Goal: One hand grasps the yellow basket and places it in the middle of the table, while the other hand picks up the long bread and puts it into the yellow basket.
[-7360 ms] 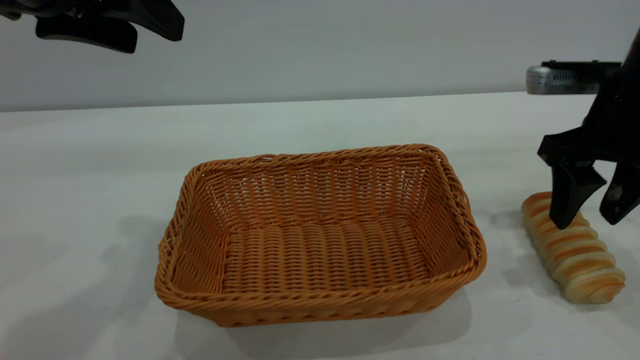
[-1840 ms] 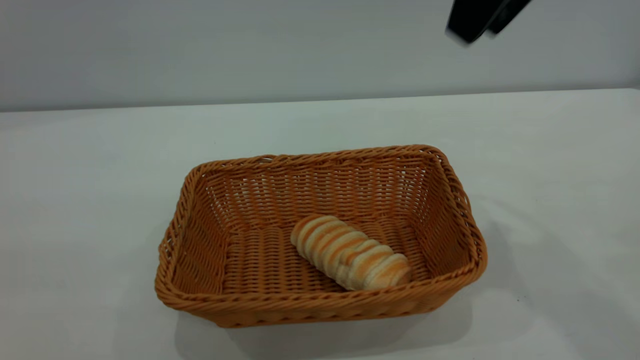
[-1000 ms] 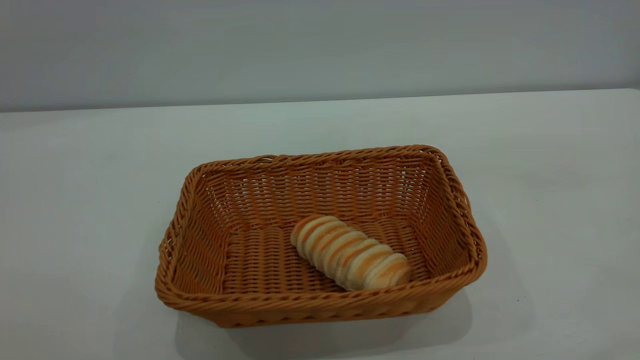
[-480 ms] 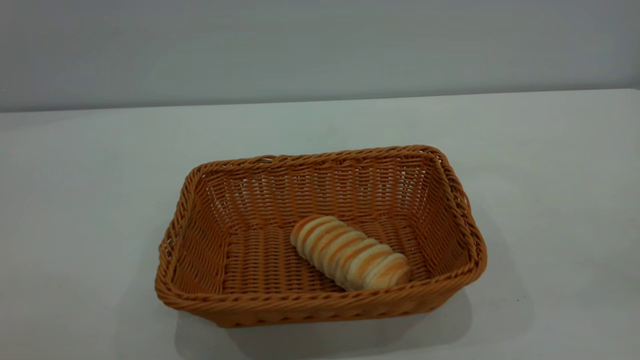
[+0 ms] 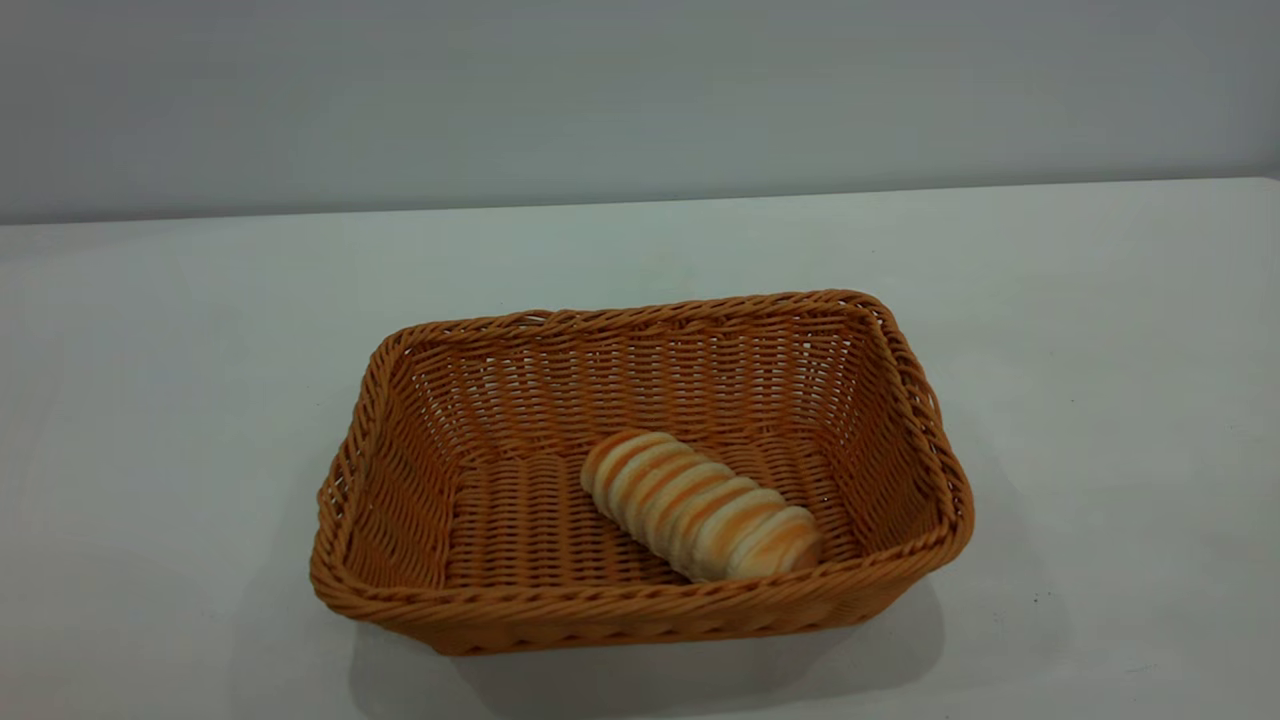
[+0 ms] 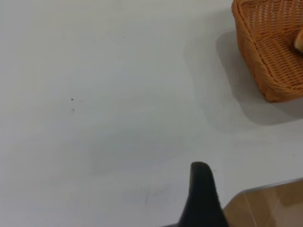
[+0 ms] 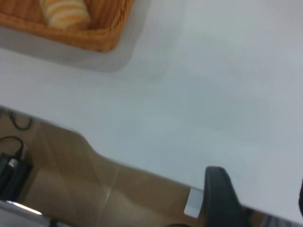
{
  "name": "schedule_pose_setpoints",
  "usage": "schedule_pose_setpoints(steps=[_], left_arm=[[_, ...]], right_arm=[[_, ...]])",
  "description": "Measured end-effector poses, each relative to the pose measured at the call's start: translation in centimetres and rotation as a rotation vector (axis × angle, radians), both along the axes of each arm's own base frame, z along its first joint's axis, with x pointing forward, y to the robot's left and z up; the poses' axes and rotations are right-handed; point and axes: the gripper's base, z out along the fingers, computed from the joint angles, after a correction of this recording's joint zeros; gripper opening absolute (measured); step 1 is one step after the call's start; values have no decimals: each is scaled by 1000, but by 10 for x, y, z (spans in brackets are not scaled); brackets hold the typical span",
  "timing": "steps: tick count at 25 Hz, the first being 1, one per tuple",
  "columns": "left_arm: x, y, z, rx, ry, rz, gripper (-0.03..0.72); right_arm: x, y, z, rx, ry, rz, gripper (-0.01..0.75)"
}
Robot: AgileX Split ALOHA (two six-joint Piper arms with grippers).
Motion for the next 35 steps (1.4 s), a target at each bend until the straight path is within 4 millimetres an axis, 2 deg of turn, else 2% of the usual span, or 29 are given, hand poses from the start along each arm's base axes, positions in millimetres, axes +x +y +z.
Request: schedule_pose_setpoints(steps=[12,35], left_arm=[[0,0,0,0,-2,0,594],[0,0,0,0,-2,-1,594]], right_arm=[[6,0,-7,5,-58,-16,359],[7,0,-8,6,-60,-16,304]])
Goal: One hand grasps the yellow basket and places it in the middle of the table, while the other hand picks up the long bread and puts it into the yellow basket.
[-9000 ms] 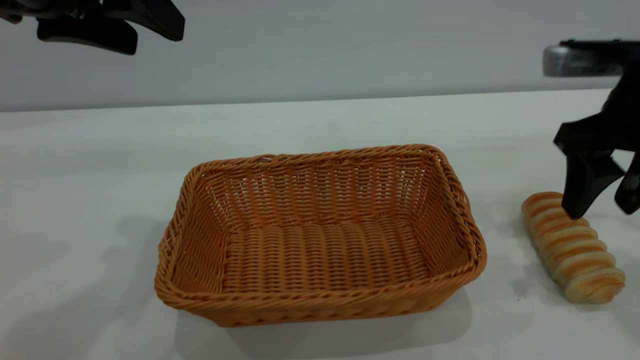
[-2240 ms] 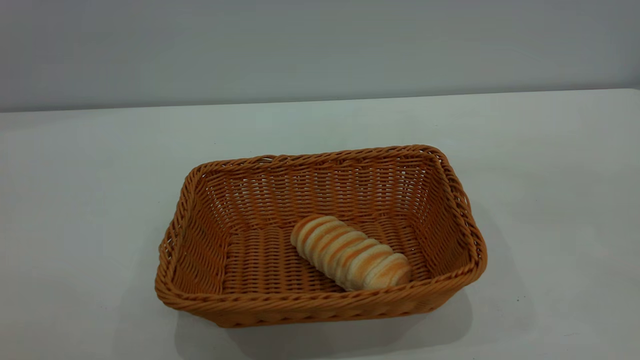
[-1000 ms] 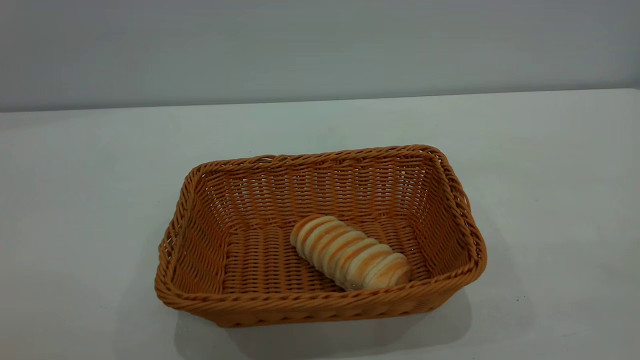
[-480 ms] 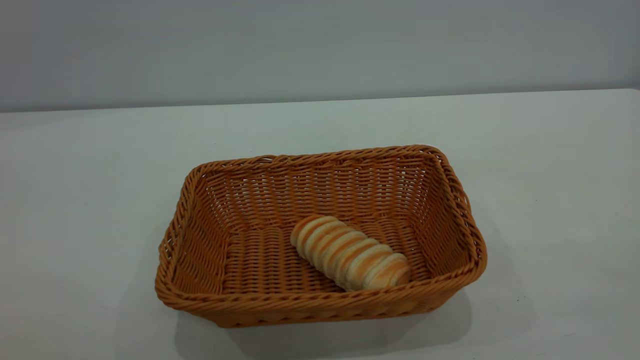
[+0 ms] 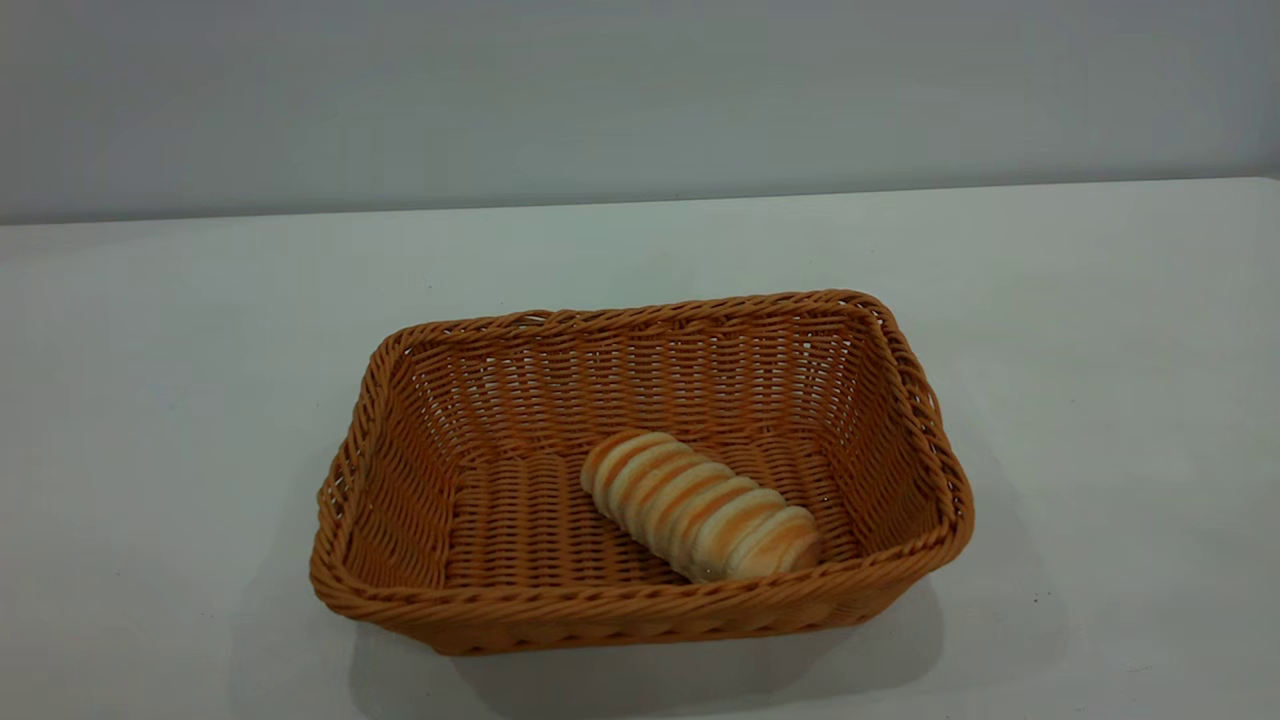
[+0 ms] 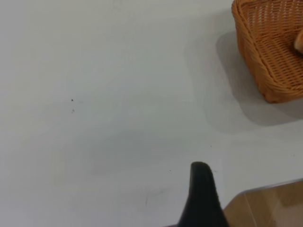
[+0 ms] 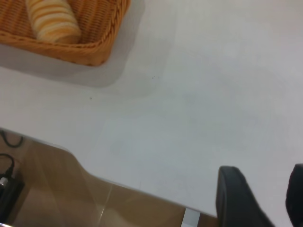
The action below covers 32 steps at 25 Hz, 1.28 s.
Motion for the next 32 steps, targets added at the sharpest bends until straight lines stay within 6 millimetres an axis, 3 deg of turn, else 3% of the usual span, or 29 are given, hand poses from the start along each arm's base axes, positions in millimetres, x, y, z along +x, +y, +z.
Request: schedule_pose_setpoints(steps=[8,16,32], left_arm=[[0,0,0,0,0,23,594],[-2,-4,0,0,0,245,594],[-2,-5,0,0,0,262,594]], right_arm=[[-3,-2,0,8,-25,-83,304],[-22,-5,0,29,-151,-292,303],[-22,-5,0,26,-152,-330,303]])
